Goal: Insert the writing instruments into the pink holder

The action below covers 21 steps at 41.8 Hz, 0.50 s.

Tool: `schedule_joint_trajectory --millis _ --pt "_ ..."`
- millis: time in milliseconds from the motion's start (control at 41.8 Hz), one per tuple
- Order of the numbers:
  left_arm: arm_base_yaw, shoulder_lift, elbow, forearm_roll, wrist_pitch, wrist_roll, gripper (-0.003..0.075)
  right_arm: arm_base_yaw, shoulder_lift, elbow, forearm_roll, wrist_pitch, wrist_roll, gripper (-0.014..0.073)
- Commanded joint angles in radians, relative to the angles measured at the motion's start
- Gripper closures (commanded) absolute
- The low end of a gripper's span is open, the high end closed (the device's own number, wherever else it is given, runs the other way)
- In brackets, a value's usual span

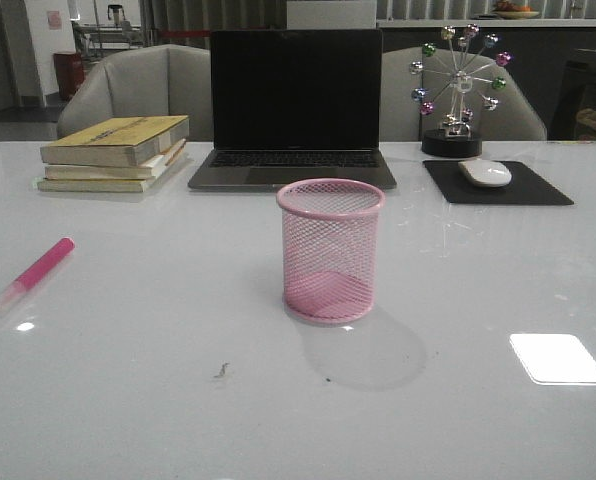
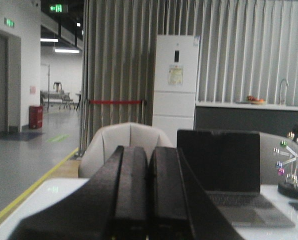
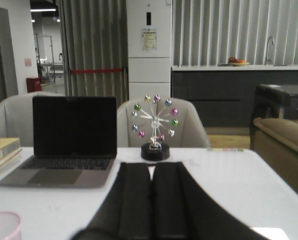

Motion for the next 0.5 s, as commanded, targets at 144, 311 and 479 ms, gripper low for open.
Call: schedule_joint_trajectory --millis 144,311,479 --pt "0.003 0.128 -0.356 0.000 0.175 -0.001 0.0629 -0.005 0.178 -0.355 0.002 0.213 -0.008 0.0539" --pt "0.003 0.267 -0.510 0.000 0.357 -0.001 0.0629 -0.005 0.307 -0.489 0.004 0.361 -0.008 0.0539" --pt "0.003 0.376 -0.524 0.000 0.499 -0.001 0.0629 -0.005 0.404 -0.489 0.012 0.472 -0.008 0.0539"
